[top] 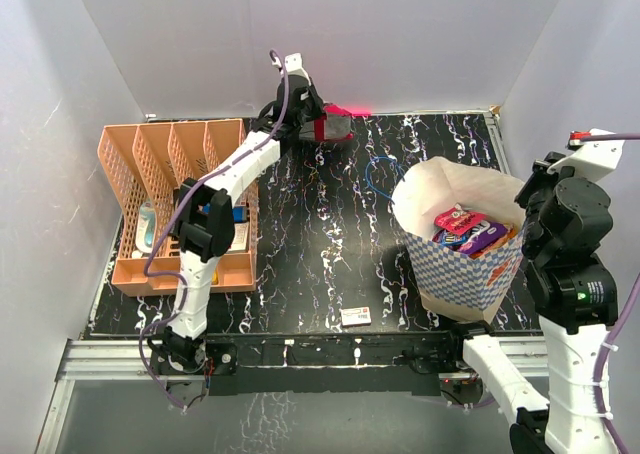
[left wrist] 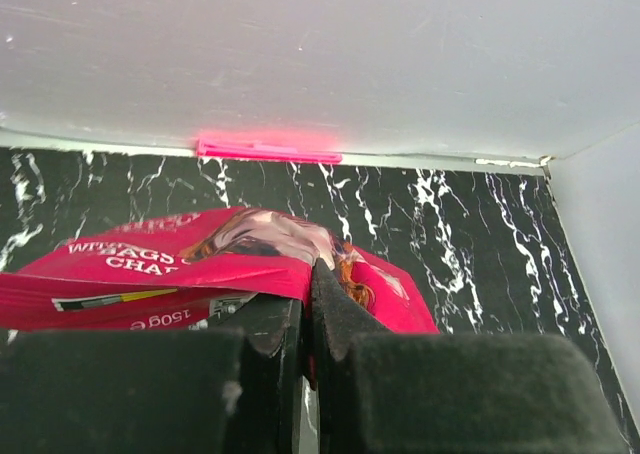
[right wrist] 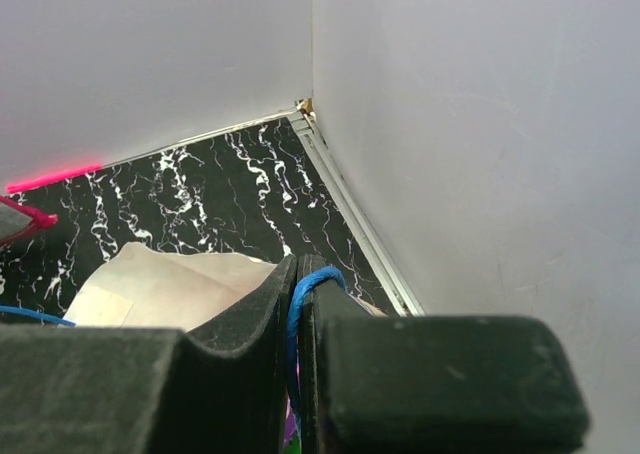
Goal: Take the snacks out of the paper bag
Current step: Place the snack at the center of the board.
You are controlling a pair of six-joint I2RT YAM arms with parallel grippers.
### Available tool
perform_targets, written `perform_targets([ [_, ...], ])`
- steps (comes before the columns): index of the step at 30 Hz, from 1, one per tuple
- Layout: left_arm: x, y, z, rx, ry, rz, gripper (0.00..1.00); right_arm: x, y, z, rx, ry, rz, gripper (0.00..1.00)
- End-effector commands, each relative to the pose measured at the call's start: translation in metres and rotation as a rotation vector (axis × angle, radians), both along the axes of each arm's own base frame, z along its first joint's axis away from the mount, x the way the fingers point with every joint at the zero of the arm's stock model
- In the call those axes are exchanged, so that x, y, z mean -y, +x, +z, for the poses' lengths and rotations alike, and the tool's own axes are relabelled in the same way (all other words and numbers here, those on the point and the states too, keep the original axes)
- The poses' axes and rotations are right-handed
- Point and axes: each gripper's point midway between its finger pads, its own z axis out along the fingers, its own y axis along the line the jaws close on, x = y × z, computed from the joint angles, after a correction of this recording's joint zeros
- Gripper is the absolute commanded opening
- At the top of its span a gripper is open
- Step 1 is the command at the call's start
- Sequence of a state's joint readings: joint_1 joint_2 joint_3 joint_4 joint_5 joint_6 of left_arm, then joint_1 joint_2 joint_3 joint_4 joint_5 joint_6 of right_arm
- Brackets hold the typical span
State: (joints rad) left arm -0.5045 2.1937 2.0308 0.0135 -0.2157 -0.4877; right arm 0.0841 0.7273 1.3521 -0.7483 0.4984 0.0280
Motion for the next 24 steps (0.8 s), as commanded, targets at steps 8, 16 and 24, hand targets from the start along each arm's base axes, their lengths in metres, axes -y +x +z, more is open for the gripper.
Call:
perform_targets([
  [8,-0.012,0.038,0.016,0.093,-0.273,-0.159,0.00,-0.007,0.001,0.074,0.278,0.059,0.034,0.08],
  [16,-0.036,-0.034,-0.042,-0.087,-0.346,-0.115,0.00,-0.020,0.005,0.068,0.275,0.090,0.108,0.08],
  [24,-0.022,-0.096,-0.096,-0.322,-0.372,-0.171,0.30,-0.028,0.008,0.057,0.238,0.082,0.153,0.08],
])
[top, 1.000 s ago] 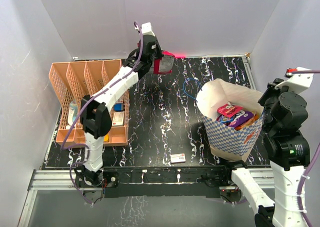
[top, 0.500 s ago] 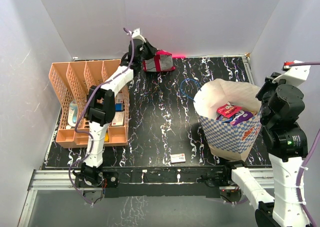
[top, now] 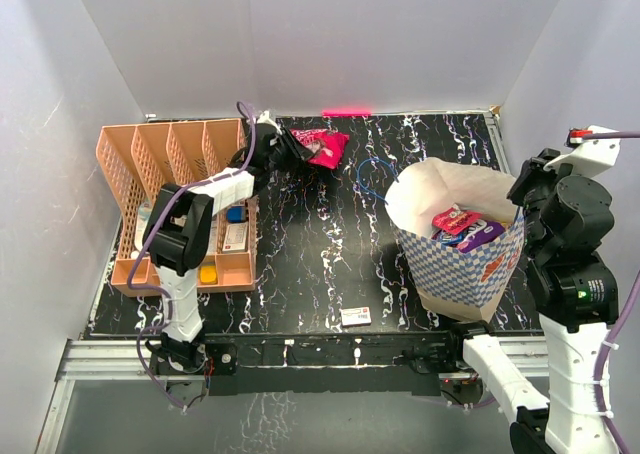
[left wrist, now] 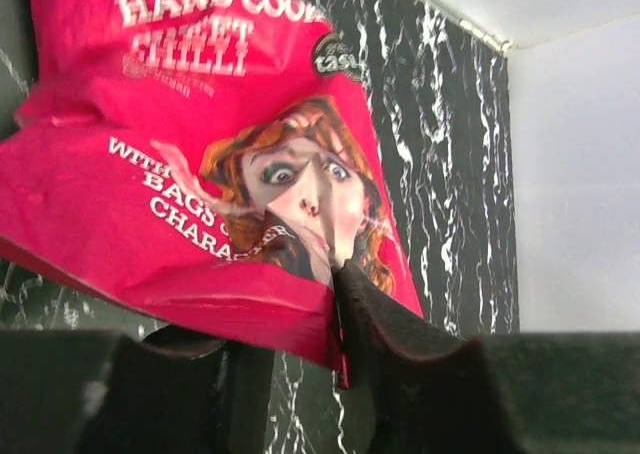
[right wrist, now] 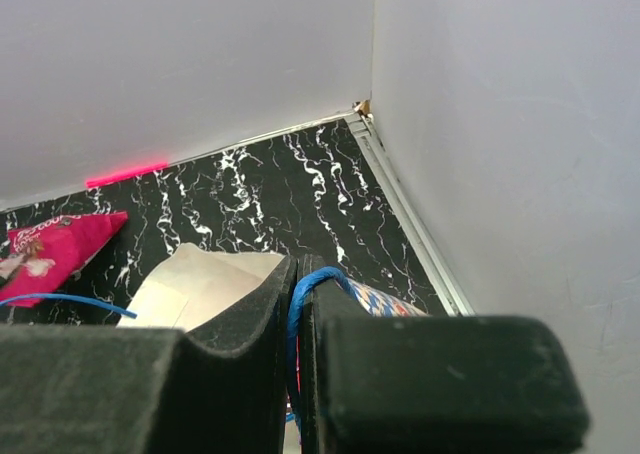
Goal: Take the snacks out of the paper bag
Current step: Place the snack at the center of the board.
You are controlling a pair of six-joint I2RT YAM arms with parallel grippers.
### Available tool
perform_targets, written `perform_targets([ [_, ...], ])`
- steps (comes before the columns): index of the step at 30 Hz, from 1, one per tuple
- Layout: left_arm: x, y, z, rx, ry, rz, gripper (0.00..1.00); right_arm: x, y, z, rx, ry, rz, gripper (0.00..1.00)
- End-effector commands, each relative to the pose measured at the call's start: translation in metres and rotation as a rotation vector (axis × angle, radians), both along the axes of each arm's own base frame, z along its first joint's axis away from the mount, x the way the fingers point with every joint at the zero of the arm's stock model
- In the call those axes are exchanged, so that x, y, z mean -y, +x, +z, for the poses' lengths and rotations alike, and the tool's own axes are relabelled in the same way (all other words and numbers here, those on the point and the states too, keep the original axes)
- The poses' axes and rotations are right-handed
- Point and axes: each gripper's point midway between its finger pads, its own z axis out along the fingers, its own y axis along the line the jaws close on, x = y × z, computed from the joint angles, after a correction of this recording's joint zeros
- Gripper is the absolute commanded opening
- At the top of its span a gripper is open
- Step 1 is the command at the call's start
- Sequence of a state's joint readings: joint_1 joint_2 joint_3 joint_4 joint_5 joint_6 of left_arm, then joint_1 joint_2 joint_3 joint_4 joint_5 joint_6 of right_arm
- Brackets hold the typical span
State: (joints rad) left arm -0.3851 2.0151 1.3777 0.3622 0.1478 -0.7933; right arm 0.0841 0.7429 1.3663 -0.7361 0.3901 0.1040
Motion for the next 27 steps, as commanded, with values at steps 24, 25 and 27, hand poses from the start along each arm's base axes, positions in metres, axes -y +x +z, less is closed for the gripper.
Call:
perform_targets([
  [24,0.101,-0.167,0.156,0.092,-0.031,-0.553,0.98,-0.009,0.079,0.055,0.099,-0.262,0.073,0.08],
  [25,0.110,-0.165,0.155,0.090,-0.046,-0.580,0.98,-0.011,0.075,0.057,0.117,-0.249,0.084,0.08],
  [27,0.126,-0.170,0.159,0.099,-0.084,-0.628,0.98,-0.017,0.075,0.056,0.130,-0.237,0.114,0.08],
])
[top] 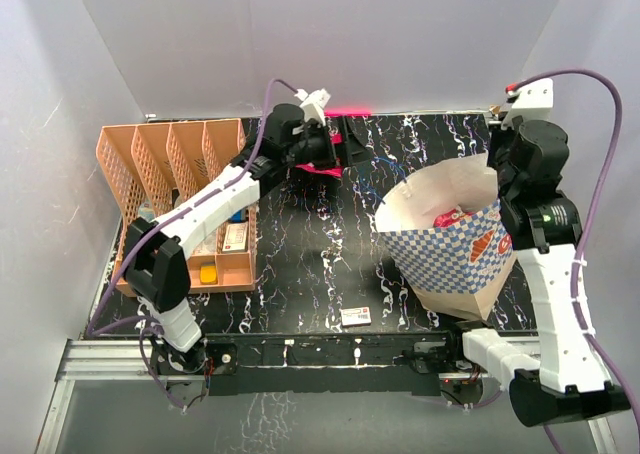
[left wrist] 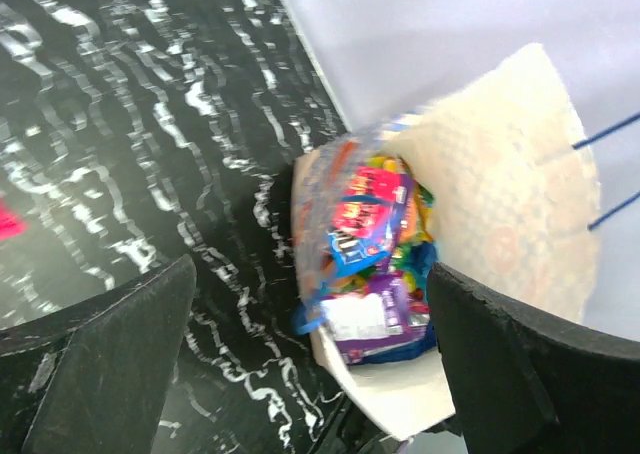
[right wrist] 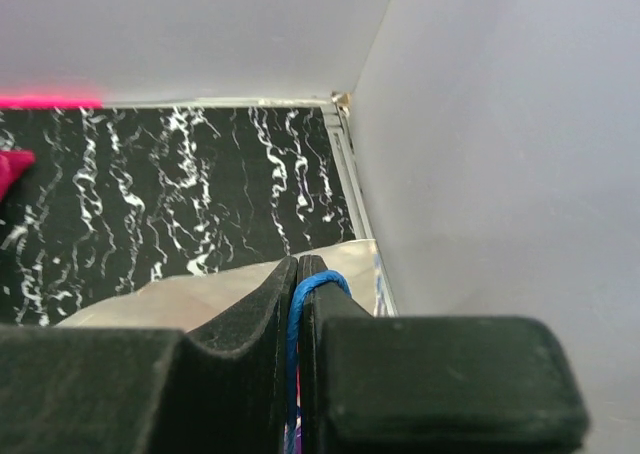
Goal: Take the snacks out of the paper bag
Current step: Place the snack at the center of the board, then adjust the paper bag at the center of the board.
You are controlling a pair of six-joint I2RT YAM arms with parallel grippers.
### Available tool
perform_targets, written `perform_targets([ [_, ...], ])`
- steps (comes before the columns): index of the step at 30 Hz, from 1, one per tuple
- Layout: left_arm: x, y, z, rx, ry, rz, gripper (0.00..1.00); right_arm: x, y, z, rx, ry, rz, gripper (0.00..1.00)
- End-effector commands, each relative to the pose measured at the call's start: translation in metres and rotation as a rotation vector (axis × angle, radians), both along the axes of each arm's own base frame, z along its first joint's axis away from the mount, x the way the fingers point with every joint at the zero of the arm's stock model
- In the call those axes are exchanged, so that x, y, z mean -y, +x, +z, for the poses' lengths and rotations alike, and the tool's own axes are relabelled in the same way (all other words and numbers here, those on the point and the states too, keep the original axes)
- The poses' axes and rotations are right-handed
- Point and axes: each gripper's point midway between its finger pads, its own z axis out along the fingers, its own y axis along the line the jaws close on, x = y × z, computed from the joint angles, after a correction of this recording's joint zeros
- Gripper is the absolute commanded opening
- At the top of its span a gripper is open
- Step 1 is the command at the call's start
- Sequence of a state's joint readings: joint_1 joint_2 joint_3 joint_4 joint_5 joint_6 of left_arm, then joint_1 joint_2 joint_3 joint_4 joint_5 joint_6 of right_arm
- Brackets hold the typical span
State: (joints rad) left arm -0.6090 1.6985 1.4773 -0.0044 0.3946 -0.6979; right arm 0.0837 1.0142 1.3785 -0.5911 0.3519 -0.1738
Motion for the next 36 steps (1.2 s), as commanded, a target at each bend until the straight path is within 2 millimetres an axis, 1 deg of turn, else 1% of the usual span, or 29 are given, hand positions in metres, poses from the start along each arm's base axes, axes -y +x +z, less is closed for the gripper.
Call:
perform_targets([
  [1,0.035,-0.022,0.020,0.036,-0.061,-0.163,0.99,-0.015,-0.015,0.085,0.313,0.057,0.092,0.08],
  [4,0.048,-0.038,0.025,0.086,-0.078,-0.220,0.98,-0.016,-0.019,0.086,0.310,0.066,0.095,0.08],
  [6,0.049,-0.046,0.029,0.117,-0.087,-0.231,0.99,-0.014,-0.023,0.085,0.311,0.068,0.083,0.08],
  [7,0.048,-0.048,0.027,0.123,-0.084,-0.225,0.98,-0.013,-0.024,0.084,0.312,0.067,0.078,0.08],
  [9,0.044,-0.044,0.015,0.101,-0.040,-0.190,0.99,-0.011,-0.027,0.083,0.310,0.061,0.068,0.08],
  [10,0.042,-0.037,0.005,0.074,0.000,-0.148,0.98,-0.009,-0.028,0.082,0.311,0.059,0.059,0.08],
  [12,0.040,-0.029,-0.012,0.027,0.055,-0.113,0.94,-0.007,-0.029,0.081,0.308,0.055,0.051,0.08],
  [14,0.044,-0.025,-0.022,0.000,0.074,-0.109,0.84,-0.006,-0.030,0.082,0.312,0.053,0.043,0.08],
  [16,0.048,-0.023,-0.022,-0.009,0.061,-0.112,0.71,-0.004,-0.029,0.081,0.306,0.044,0.033,0.08],
  [17,0.050,-0.021,-0.020,-0.006,0.053,-0.109,0.65,-0.002,-0.027,0.081,0.303,0.037,0.023,0.08],
  [19,0.053,-0.016,-0.011,0.006,0.038,-0.099,0.48,0.005,-0.022,0.078,0.285,0.006,-0.013,0.08],
  [22,0.061,-0.009,0.004,0.004,0.004,-0.092,0.17,0.011,-0.003,0.076,0.239,-0.138,-0.026,0.08],
  [23,0.065,-0.008,0.009,-0.002,-0.014,-0.099,0.09,0.016,0.001,0.079,0.233,-0.167,-0.047,0.08],
  [24,0.069,-0.008,0.014,-0.012,-0.034,-0.106,0.03,0.020,0.010,0.080,0.222,-0.194,-0.068,0.08],
  [26,0.078,-0.014,0.024,-0.029,-0.079,-0.127,0.00,0.032,0.022,0.093,0.230,-0.236,-0.088,0.08],
  [28,0.087,-0.022,0.033,-0.034,-0.111,-0.141,0.00,0.055,0.032,0.103,0.236,-0.247,-0.114,0.08],
  [31,0.097,-0.031,0.045,-0.037,-0.148,-0.149,0.00,0.080,0.050,0.109,0.225,-0.244,-0.140,0.08],
  [33,0.102,-0.036,0.052,-0.040,-0.165,-0.151,0.00,0.095,0.061,0.110,0.215,-0.221,-0.128,0.08],
  [35,0.107,-0.041,0.057,-0.047,-0.183,-0.153,0.00,0.103,0.069,0.114,0.219,-0.201,-0.098,0.08],
  [36,0.108,-0.043,0.059,-0.048,-0.186,-0.153,0.00,0.104,0.072,0.117,0.221,-0.200,-0.075,0.08],
])
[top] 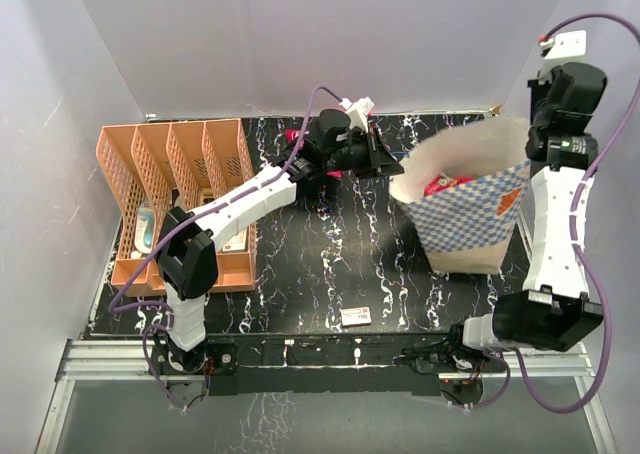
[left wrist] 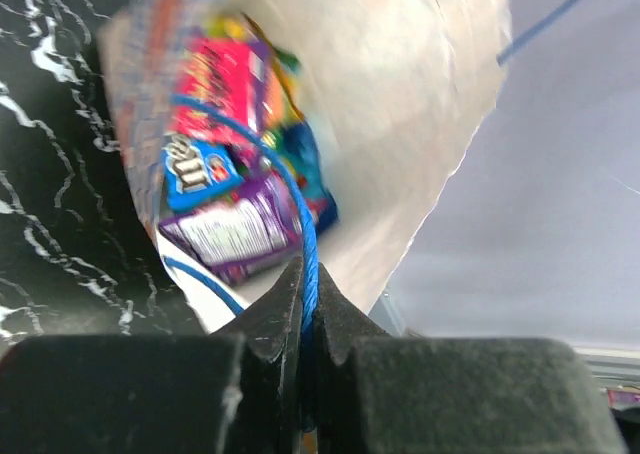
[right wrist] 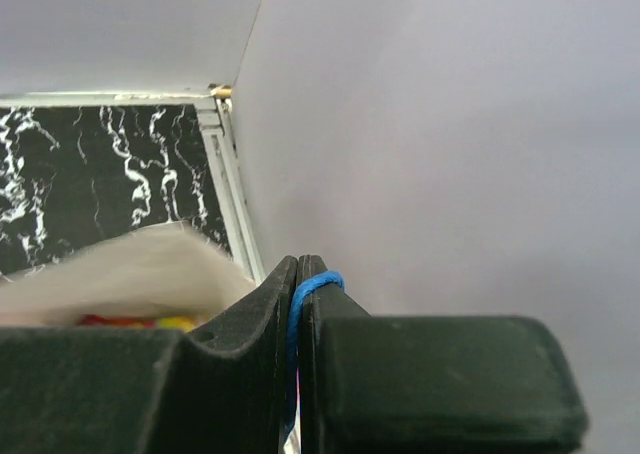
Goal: Take the snacks out of the paper bag
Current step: Adjust the paper bag at the center of the board.
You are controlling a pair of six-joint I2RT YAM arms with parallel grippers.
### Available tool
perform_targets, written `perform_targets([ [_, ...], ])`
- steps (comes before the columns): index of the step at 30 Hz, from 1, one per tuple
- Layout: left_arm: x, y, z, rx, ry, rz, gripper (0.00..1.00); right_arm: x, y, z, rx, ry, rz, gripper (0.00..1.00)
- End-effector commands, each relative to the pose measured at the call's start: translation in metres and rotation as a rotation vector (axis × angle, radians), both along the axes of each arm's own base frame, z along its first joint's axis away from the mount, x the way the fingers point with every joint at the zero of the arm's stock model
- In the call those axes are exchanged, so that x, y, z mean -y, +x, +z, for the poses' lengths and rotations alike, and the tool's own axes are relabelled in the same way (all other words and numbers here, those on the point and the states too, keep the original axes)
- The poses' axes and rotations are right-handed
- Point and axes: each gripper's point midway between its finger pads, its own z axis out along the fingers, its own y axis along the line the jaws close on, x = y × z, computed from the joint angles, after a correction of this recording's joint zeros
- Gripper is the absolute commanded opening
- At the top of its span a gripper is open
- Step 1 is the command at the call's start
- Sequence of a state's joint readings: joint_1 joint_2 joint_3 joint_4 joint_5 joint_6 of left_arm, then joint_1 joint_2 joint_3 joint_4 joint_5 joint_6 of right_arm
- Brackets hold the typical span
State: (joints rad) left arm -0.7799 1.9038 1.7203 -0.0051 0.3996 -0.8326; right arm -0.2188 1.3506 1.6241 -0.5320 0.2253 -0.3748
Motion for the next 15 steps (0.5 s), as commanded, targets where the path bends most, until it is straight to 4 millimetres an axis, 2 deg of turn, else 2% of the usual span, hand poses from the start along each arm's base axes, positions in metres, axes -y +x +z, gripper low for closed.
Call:
perform_targets([
  [1,0.011,-0.014,0.048,0.023,-0.104,-0.010,0.00,-0.001,0.005,0.113,0.309,-0.067,0.127,0.08],
  [4,0.014,-0.024,0.037,-0.010,-0.094,-0.019,0.00,-0.027,0.016,0.107,0.275,-0.065,0.289,0.08],
  [8,0.008,-0.041,0.005,-0.069,-0.049,-0.029,0.00,-0.086,0.012,0.083,0.266,0.050,0.545,0.08],
  [11,-0.005,-0.054,-0.017,-0.099,-0.019,-0.035,0.00,-0.130,-0.013,0.059,0.272,0.177,0.708,0.08],
  [15,-0.021,-0.076,-0.035,-0.145,0.006,-0.064,0.00,-0.170,-0.042,0.038,0.283,0.359,0.862,0.08],
])
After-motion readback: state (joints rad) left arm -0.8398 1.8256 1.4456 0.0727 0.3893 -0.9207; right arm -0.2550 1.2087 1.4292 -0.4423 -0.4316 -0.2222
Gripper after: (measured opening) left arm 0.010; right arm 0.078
